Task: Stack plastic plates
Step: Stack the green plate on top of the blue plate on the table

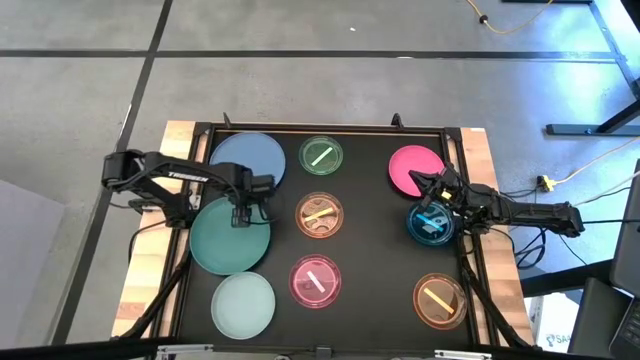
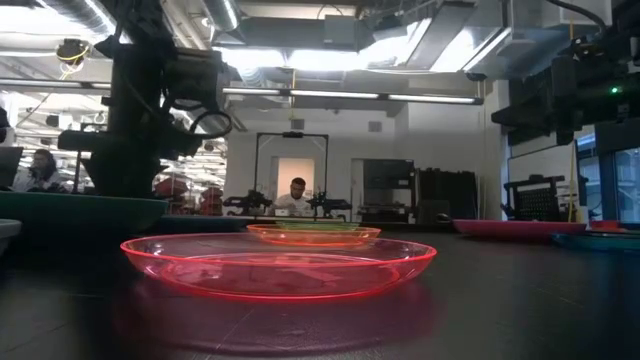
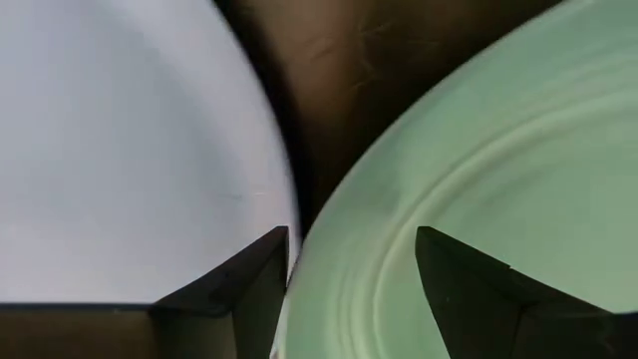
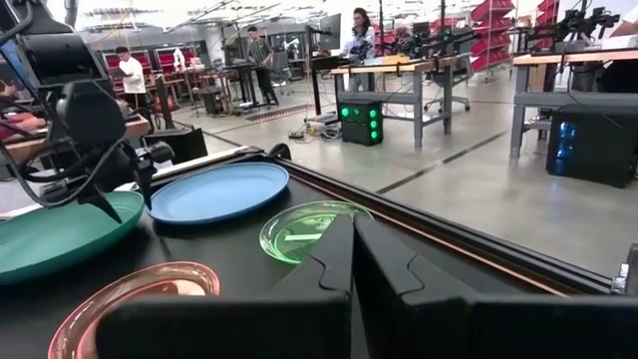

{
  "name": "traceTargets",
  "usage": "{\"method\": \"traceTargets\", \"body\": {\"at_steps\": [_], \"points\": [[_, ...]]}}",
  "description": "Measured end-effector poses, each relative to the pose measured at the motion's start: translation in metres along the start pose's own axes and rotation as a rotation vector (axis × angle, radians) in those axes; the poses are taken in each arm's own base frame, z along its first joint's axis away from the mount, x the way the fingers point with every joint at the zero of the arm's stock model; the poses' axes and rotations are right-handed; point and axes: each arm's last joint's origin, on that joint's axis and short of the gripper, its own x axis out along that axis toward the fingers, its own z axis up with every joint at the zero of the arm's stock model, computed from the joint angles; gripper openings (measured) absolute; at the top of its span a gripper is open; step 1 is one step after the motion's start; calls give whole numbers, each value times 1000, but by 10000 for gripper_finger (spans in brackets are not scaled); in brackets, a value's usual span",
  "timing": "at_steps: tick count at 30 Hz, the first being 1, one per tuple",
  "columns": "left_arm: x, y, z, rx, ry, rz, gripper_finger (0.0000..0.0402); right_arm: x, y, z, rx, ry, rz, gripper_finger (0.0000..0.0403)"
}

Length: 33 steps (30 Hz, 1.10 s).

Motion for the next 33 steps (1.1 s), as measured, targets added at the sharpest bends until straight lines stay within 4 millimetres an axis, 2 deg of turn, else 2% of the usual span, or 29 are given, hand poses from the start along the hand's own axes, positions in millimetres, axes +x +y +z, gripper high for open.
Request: {"method": "traceTargets", "body": {"at_steps": [4,14,20,25,33], "points": [[1,-1,1,-1,-2,-39,189,0,0,0,0,1,7,5],[1,-2,1,20,-6,-64,85,0,0,0,-2,1,7,5],[0,-2,0,23,-4,-73,42,0,0,0,-2,1,7,5],[0,-2,0,35,-5,-69,33,0,0,0,-2,1,7,5],[0,-1,0,36,-3,-36,50,0,0,0,-2,1,7,5]]}}
